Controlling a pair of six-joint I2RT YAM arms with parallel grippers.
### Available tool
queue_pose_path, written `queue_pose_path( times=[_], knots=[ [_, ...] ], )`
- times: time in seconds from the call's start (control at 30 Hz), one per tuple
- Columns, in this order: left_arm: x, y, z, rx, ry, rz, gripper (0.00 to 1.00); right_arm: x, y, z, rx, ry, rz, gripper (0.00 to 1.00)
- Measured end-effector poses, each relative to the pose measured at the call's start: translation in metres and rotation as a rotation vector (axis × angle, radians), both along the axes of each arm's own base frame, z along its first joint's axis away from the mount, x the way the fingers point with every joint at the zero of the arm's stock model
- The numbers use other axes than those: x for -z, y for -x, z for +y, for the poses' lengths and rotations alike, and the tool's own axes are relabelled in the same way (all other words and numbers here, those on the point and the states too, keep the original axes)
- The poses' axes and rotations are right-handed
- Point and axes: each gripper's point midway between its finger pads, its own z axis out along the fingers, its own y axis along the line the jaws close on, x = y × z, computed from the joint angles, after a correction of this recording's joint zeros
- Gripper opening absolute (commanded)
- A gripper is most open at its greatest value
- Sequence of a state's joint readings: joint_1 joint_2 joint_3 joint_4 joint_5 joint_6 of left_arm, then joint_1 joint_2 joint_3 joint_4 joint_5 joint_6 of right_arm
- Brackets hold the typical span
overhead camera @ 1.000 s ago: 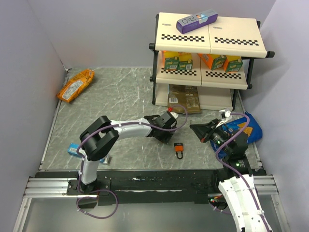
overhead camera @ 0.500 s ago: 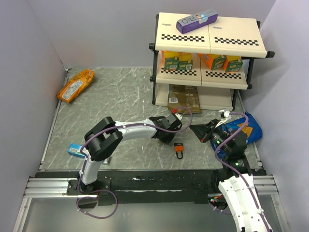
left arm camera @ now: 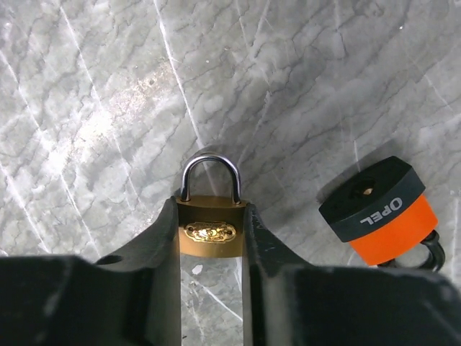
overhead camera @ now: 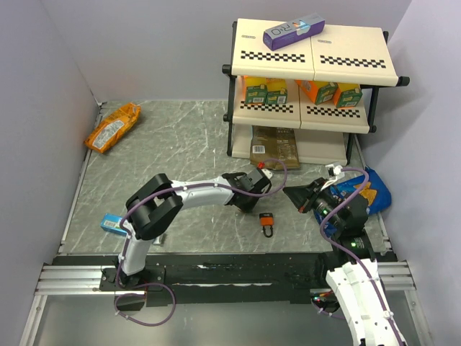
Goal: Unlock with the key
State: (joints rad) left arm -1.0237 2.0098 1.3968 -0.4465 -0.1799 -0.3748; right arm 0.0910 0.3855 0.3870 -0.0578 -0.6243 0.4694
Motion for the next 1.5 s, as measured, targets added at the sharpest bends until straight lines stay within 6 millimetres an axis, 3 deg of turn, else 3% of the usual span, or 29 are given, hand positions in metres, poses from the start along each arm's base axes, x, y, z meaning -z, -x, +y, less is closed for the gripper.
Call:
queue_pose_path(
  times=[0.23,0.37,0.67,0.73,0.83,1.07,1.23,1.33,1.5],
  knots=[
    [-0.003,-0.017,0.004,-0.039,0.068,0.059,0.01,0.016,0.000,-0.012,0.059,0.073,0.037,0.00],
    [-0.015,-0.039,0.022,-0.127,0.145,0.051,0.01,0.022,0.001,-0.018,0.092,0.103,0.059,0.00],
    [-0.108,-0.067,0.068,-0.369,0.534,-0.070,0.01,0.034,-0.007,-0.019,0.111,0.112,0.115,0.00],
    [-0.118,-0.067,0.072,-0.393,0.588,-0.086,0.01,0.038,-0.010,-0.015,0.106,0.110,0.135,0.00],
    [-0.123,-0.067,0.070,-0.412,0.639,-0.088,0.01,0.047,-0.010,0.002,0.073,0.130,0.164,0.00],
    [-0.111,-0.061,0.073,-0.433,0.639,-0.058,0.01,0.065,-0.010,0.057,-0.019,0.153,0.218,0.00],
    [-0.113,-0.060,0.075,-0.437,0.641,-0.067,0.01,0.090,-0.011,0.093,-0.060,0.219,0.292,0.00],
    [-0.115,-0.061,0.075,-0.440,0.648,-0.068,0.01,0.091,-0.014,0.117,-0.089,0.212,0.288,0.00],
    [-0.116,-0.060,0.075,-0.438,0.648,-0.068,0.01,0.093,-0.021,0.137,-0.094,0.173,0.286,0.00]
  ],
)
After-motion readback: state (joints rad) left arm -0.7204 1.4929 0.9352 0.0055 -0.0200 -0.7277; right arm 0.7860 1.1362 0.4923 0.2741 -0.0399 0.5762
